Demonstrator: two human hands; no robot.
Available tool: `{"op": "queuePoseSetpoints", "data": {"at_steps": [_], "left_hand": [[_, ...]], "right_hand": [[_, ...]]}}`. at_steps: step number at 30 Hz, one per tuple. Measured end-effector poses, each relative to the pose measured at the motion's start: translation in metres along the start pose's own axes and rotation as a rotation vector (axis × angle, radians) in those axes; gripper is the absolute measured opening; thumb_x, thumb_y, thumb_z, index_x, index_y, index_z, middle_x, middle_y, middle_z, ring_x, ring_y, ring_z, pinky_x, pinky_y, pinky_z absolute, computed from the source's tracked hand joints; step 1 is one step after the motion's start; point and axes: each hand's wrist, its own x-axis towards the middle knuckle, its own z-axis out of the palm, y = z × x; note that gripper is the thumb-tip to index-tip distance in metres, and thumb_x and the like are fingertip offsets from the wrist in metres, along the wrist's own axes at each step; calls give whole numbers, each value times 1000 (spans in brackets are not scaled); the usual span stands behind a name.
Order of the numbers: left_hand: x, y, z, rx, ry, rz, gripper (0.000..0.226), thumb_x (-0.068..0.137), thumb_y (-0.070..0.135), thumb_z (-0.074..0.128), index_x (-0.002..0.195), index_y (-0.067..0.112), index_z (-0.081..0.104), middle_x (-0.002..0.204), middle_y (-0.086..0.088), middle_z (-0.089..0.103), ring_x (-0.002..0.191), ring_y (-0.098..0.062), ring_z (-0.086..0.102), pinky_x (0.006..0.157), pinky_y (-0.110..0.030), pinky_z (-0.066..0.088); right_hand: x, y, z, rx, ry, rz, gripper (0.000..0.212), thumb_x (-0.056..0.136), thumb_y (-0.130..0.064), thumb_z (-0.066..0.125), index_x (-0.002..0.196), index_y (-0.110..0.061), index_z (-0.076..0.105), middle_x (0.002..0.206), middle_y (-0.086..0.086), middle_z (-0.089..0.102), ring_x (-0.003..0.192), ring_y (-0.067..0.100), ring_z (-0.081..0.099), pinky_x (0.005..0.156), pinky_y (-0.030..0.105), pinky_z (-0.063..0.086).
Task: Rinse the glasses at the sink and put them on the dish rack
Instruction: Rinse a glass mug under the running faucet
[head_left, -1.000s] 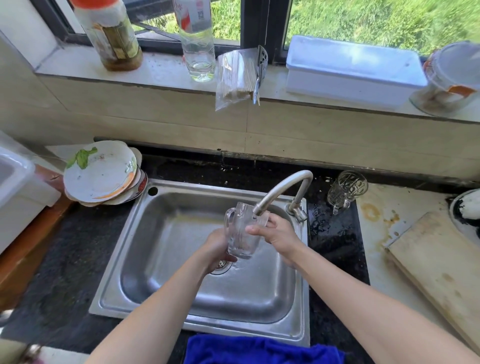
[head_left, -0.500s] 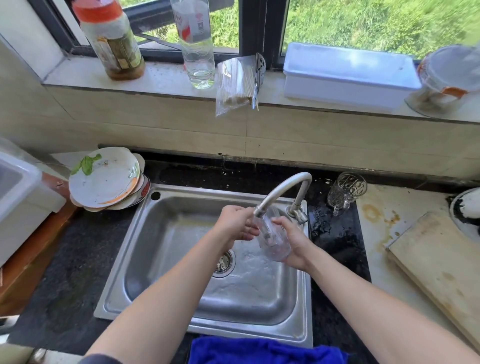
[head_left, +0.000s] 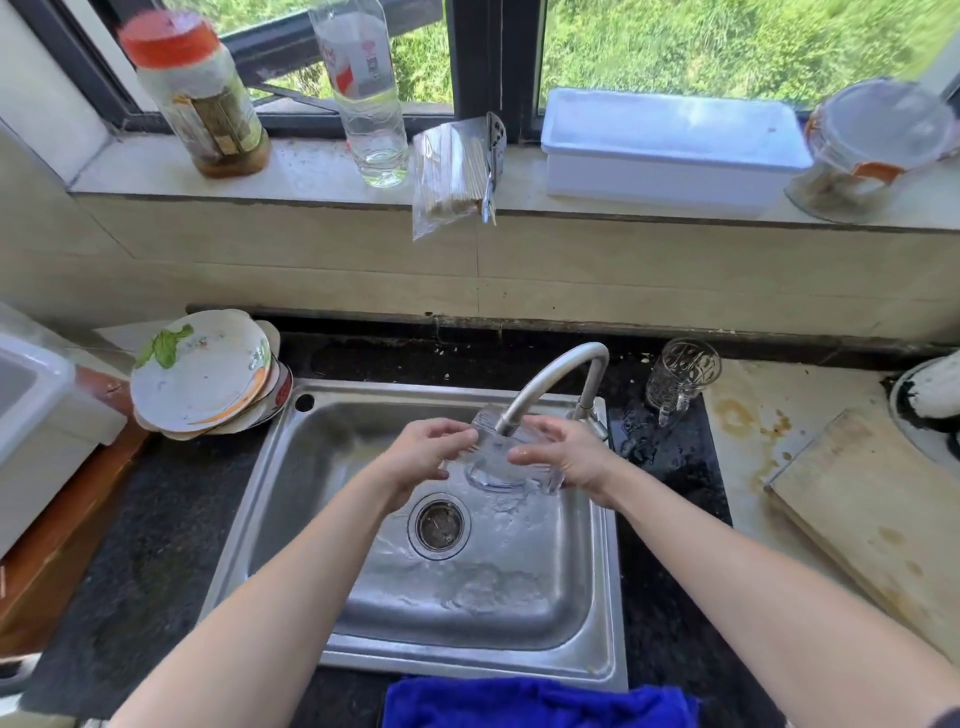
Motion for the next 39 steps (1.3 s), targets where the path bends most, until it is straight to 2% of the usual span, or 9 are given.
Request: {"op": "queuePoseSetpoints", "data": {"at_steps": [3, 9, 14, 19, 22, 27, 32, 36, 39], "left_hand": [[-3, 4, 0, -63, -104, 39, 21, 97, 22, 53, 95, 8, 69, 97, -7, 71, 92, -15, 62, 79, -32, 48], [-7, -12, 18, -146, -22, 44, 19, 96, 12, 53, 84, 9, 66, 79, -6, 74, 80, -15, 66, 75, -31, 45], [-3, -9, 3, -352, 30, -226, 30, 97, 40, 47, 84, 14, 53, 83, -12, 59, 76, -27, 57, 69, -37, 49], [-7, -18, 4, -576, -250, -312, 26, 92, 8, 40, 108, 6, 60, 96, -17, 63, 72, -26, 67, 59, -32, 56], [-1, -25, 16, -403, -105, -232, 30, 89, -12, 43, 115, -9, 56, 82, -18, 59, 47, -15, 59, 43, -23, 50], [8, -21, 25, -136, 185, -23, 15, 88, -15, 49, 96, -9, 60, 60, -8, 57, 39, -11, 52, 41, -25, 48], [3, -19, 27, -54, 194, 66, 18, 92, -11, 43, 99, -6, 59, 64, -10, 63, 42, -16, 53, 43, -25, 44], [1, -19, 27, 90, 283, 153, 18, 93, -5, 46, 93, 3, 62, 71, -8, 66, 41, -12, 57, 43, -24, 49], [-4, -19, 28, 162, 286, 256, 25, 92, -6, 44, 89, 7, 64, 79, -14, 69, 48, -21, 60, 48, -30, 54]], "right_hand": [[1, -7, 0, 22, 14, 6, 75, 70, -30, 83, 136, -14, 52, 135, -5, 55, 127, 15, 48, 108, 39, 36], [6, 6, 29, 237, 424, 89, 29, 88, -38, 68, 102, -13, 65, 100, 5, 67, 95, 26, 66, 71, 45, 60], [1, 3, 25, -47, 330, -120, 11, 86, -22, 69, 82, -11, 70, 79, -4, 65, 79, 13, 59, 67, 25, 43], [8, 1, 26, 64, 300, -93, 29, 87, -17, 61, 58, -23, 64, 65, -8, 61, 72, 16, 54, 69, 31, 42], [11, 1, 25, 30, 312, -84, 25, 87, -21, 58, 63, -24, 63, 70, -7, 61, 76, 19, 55, 72, 35, 44], [12, 21, 48, -579, 419, -192, 29, 91, -62, 43, 98, -39, 57, 123, -12, 50, 113, 9, 47, 94, 37, 41], [17, 15, 32, -323, 539, -62, 43, 98, -46, 33, 106, -20, 66, 108, -1, 63, 101, 20, 57, 85, 35, 42], [14, 16, 56, -622, 418, -230, 38, 94, -62, 31, 81, -35, 55, 105, -7, 60, 103, 16, 51, 84, 37, 44], [16, 15, 41, -360, 463, -49, 40, 96, -54, 36, 88, -25, 62, 104, 2, 63, 89, 19, 53, 80, 37, 47]]}}
